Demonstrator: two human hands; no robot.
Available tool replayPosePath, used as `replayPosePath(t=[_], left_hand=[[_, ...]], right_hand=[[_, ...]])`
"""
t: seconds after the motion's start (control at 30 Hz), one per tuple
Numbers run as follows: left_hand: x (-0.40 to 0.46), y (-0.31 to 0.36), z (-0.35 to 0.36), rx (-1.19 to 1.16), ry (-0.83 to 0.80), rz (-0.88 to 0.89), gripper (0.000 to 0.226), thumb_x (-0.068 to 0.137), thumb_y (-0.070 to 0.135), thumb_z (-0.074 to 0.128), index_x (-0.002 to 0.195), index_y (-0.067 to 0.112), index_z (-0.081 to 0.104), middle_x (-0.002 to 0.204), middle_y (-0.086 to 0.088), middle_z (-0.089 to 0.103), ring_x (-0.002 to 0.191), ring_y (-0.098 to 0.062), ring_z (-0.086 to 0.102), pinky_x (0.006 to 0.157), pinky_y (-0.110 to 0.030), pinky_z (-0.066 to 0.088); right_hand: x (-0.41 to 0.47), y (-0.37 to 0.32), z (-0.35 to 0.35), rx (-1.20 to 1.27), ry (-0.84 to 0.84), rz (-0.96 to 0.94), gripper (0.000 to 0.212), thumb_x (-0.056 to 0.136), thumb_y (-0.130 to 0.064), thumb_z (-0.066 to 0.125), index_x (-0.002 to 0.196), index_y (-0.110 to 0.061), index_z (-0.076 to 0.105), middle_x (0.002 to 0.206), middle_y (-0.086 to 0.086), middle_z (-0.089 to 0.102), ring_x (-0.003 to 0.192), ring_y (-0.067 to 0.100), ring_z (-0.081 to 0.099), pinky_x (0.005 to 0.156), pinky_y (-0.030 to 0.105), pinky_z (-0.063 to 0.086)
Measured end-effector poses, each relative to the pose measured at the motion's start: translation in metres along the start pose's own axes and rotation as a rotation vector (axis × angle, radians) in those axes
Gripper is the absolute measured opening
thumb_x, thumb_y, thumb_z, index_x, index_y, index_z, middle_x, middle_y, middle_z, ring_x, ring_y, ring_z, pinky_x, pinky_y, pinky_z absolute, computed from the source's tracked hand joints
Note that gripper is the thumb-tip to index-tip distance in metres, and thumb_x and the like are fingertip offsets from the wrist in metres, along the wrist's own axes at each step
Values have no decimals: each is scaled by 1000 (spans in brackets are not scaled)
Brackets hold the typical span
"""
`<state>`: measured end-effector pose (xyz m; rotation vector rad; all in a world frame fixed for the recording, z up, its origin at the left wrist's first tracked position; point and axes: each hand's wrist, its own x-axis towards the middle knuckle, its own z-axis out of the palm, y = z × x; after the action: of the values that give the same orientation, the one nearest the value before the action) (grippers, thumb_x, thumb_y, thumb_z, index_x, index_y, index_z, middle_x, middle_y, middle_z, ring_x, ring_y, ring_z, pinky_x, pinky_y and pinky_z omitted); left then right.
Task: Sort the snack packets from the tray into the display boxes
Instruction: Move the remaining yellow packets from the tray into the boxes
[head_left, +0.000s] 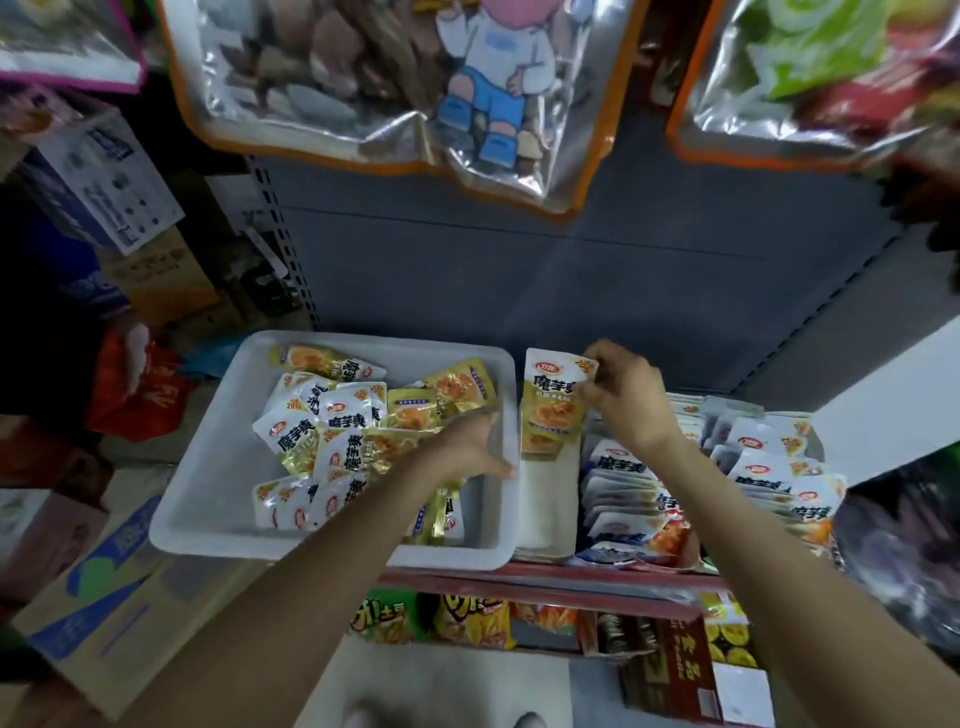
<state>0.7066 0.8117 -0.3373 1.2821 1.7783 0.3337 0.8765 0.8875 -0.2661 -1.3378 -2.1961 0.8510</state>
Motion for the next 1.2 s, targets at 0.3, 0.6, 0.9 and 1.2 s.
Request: replayPosePath(t=[0.3,0.6,0.9,1.2], left_hand=[[-3,4,12,-224,-10,-12,86,75,7,76,147,13,29,145,-3,43,132,-20,41,103,-28,35],[-5,1,13,-295,-7,15,81,75,3,75,144,15,34,140,-2,48,130,-19,44,106,-35,38],[-15,-28,11,-178,151,20,55,82,30,70,131,13,50,131,-5,56,116,-18,54,91,-27,44],[-54,-139,-36,393,330,-429,47,81,30,68,117,7,49,122,-17,47,110,-30,50,88,-37,48]], right_hand=[[1,15,17,-423,-155,-141,34,90,-5,50,121,-20,48,111,9,59,97,33,59,69,36,48],[12,13,29,-698,-164,-210,14,89,-9,54,100,-17,61,103,5,54,93,28,57,64,28,38],[-6,-13,50,-549,-158,-334,33,85,-7,54,117,-11,61,117,10,53,110,30,48,87,38,46],[-19,-44,149,-378,-576,-180,34,94,-19,51,128,-16,50,122,7,55,110,27,57,81,30,45]])
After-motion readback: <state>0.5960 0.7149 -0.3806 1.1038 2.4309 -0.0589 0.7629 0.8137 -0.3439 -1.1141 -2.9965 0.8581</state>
